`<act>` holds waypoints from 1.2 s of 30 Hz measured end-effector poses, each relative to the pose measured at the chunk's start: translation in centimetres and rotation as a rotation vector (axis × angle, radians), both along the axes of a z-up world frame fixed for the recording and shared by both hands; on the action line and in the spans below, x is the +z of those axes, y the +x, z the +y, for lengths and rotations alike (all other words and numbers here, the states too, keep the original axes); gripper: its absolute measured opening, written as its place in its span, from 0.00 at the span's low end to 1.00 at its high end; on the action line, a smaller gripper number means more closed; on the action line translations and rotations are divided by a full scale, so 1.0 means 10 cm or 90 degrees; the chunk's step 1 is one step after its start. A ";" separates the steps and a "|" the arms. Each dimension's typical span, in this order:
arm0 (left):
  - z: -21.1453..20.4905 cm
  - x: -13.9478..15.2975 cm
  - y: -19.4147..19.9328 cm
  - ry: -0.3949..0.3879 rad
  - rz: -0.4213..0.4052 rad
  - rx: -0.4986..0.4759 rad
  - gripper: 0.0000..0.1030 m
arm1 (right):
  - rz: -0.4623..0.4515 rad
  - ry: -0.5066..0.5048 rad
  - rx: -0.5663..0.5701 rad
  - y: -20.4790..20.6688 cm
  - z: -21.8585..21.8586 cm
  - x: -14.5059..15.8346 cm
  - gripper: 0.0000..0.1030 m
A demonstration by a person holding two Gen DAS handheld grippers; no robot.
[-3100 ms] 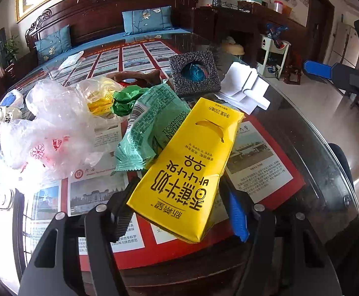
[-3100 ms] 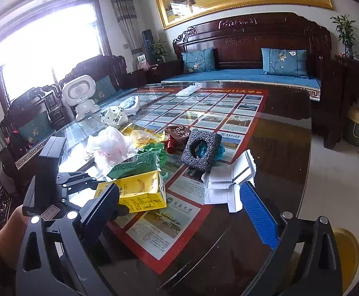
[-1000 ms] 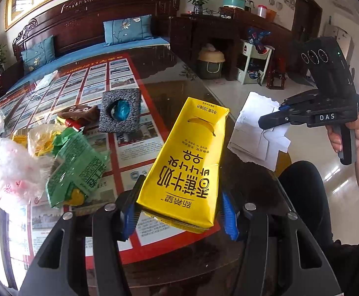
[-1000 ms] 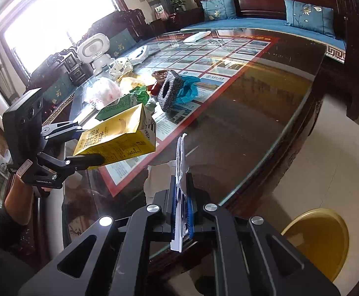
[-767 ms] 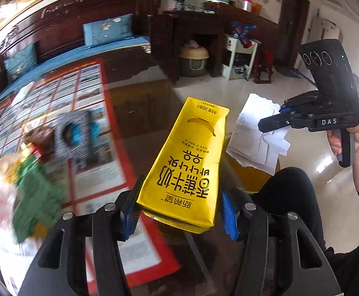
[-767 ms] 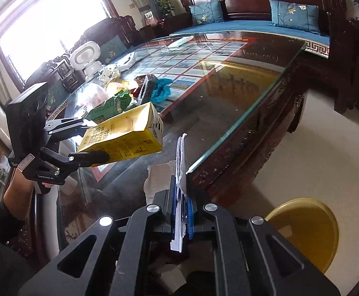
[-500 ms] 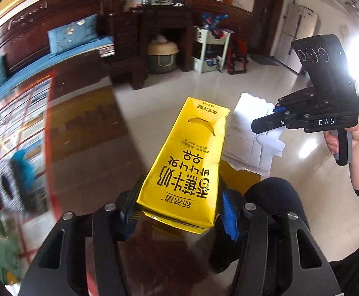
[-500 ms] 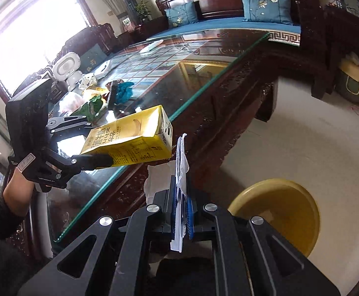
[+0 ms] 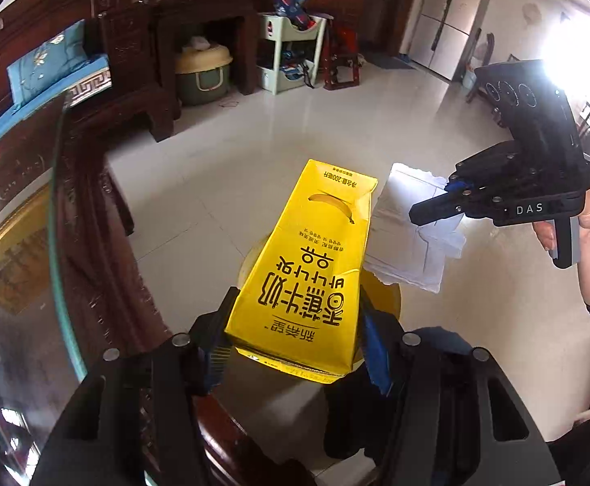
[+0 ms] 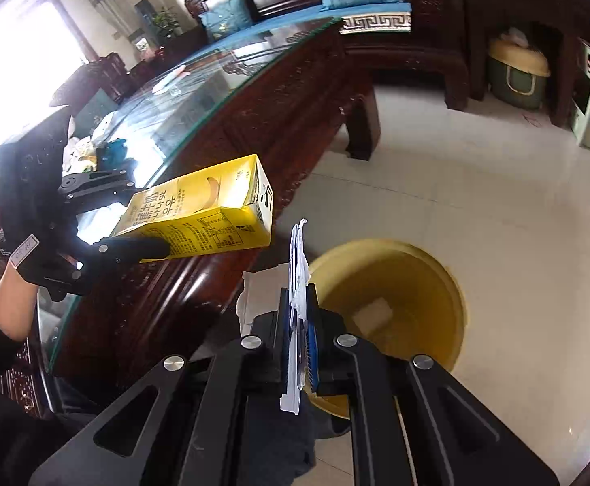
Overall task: Collect trash
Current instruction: 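Carry both items over the yellow bucket and open both grippers to drop them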
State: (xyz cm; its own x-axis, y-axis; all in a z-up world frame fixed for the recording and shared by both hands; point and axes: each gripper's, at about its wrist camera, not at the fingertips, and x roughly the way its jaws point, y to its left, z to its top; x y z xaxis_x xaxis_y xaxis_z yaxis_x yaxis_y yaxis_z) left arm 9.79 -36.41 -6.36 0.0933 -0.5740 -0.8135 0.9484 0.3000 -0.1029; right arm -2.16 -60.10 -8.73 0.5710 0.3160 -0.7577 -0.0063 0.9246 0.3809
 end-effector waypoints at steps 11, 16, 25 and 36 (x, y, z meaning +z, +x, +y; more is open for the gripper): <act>-0.72 -0.34 -0.25 0.077 0.013 -0.066 0.54 | 0.041 0.014 -0.050 -0.21 -0.46 -0.36 0.07; -0.88 -0.47 -0.26 0.103 0.024 -0.067 0.54 | 0.058 0.024 -0.060 -0.26 -0.54 -0.51 0.07; -1.00 -0.61 -0.15 0.141 0.039 -0.039 0.54 | 0.071 0.021 -0.061 -0.26 -0.56 -0.59 0.07; -1.03 -0.62 -0.15 0.133 0.042 -0.060 0.41 | 0.070 0.021 -0.059 -0.22 -0.54 -0.60 0.07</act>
